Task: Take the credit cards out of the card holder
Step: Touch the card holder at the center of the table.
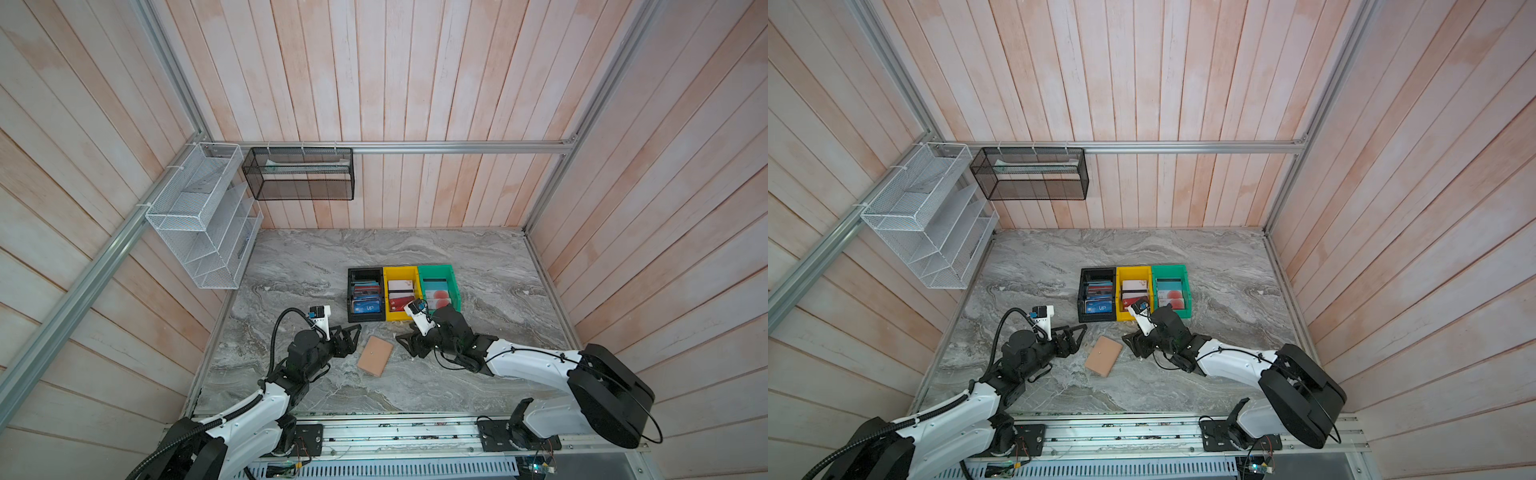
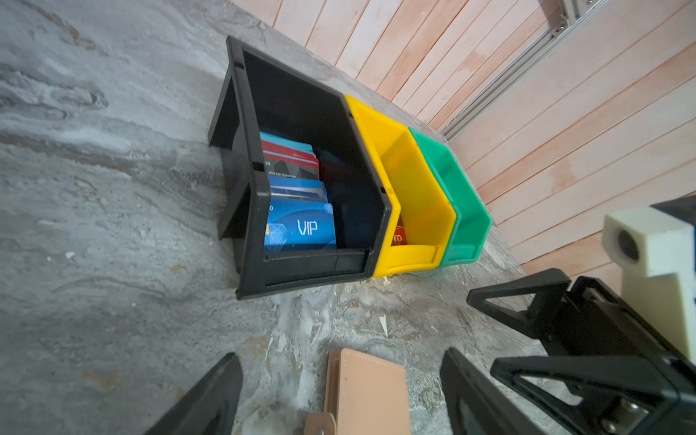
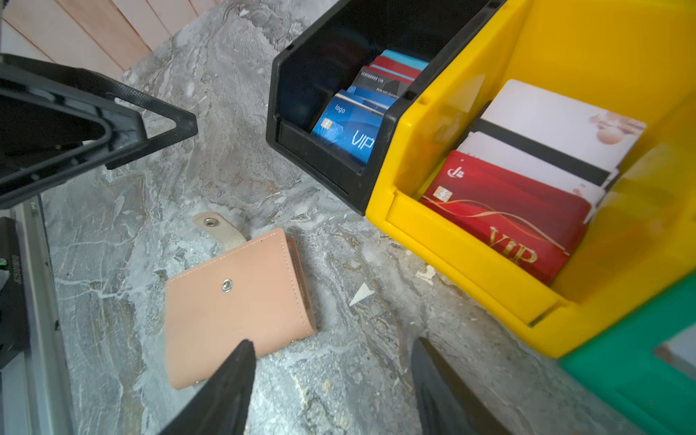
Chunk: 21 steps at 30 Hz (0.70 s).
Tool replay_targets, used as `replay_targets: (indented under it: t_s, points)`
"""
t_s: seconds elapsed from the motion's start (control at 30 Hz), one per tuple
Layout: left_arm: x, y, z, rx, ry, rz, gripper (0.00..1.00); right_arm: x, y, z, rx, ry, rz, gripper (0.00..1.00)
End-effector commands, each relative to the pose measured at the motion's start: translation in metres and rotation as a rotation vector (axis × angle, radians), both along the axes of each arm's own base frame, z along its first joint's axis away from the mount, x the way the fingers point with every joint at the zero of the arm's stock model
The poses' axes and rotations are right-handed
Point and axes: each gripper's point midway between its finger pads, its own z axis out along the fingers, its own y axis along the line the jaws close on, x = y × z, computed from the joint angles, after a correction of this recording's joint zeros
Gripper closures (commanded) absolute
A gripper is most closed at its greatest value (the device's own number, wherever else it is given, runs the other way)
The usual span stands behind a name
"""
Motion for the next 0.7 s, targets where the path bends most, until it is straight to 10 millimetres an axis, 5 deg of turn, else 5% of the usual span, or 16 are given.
replay_targets:
  t_s: [0.0, 0.67]
  points:
    - [-0.002, -0.001, -0.008, -0.033, 0.053, 0.023, 0.17, -0.006, 0.012, 0.005, 0.018, 0.039, 0.039, 0.36]
    - [-0.027, -0.012, -0.048, -0.004, 0.253, -0.018, 0.45, -0.033, 0.042, -0.008, 0.003, 0.116, 0.157, 0.42]
